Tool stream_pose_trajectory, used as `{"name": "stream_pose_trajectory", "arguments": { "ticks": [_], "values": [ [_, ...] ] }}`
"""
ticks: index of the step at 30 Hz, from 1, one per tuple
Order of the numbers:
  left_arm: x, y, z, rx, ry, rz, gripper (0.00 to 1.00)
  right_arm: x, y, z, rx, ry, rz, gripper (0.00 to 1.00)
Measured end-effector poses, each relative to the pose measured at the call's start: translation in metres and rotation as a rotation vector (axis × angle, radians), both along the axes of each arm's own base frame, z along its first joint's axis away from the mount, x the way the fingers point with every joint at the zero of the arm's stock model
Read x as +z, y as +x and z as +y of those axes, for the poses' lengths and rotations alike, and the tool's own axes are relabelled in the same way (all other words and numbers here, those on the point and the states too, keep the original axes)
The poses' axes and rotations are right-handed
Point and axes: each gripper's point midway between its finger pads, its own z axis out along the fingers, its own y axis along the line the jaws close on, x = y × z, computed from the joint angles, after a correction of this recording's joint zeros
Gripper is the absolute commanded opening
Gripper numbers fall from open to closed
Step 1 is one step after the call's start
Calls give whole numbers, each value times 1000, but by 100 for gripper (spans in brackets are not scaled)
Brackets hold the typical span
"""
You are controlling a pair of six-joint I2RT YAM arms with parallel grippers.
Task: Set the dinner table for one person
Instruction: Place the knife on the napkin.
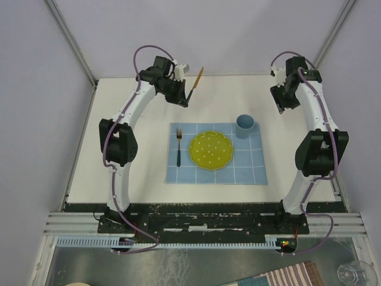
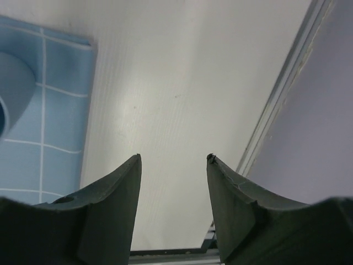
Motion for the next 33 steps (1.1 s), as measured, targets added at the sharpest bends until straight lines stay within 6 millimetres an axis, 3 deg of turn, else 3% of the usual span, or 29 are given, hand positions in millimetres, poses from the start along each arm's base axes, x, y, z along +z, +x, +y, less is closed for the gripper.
{"name": "stream_pose_trajectory", "arguments": {
  "ticks": [4, 7, 9, 11, 14, 18, 22, 25, 33],
  "values": [
    [11, 2, -35, -35, -63, -51, 3, 18, 24, 14, 9, 83, -72, 59],
    [18, 13, -39, -8, -78, -89, 3, 32, 38, 31, 34, 178, -123, 59],
    [21, 30, -39, 24, -64, -119, 3, 34, 41, 38, 43, 213, -131, 59],
    [24, 59, -40, 61, -42, -183, 3, 33, 43, 42, 46, 235, -128, 59],
    [4, 82, -36, 111, 17, -206, 3, 30, 42, 45, 43, 251, -115, 59],
    [-58, 67, -18, 133, 181, -101, 3, 33, 42, 49, 48, 274, -117, 59],
    [-97, 39, -13, 86, 288, -6, 3, 35, 43, 51, 53, 286, -122, 59],
    [-105, 32, -16, 64, 316, 9, 3, 37, 43, 54, 55, 303, -124, 59],
    [-99, 34, -28, 49, 294, -18, 3, 38, 43, 53, 49, 299, -130, 59]
  ]
}}
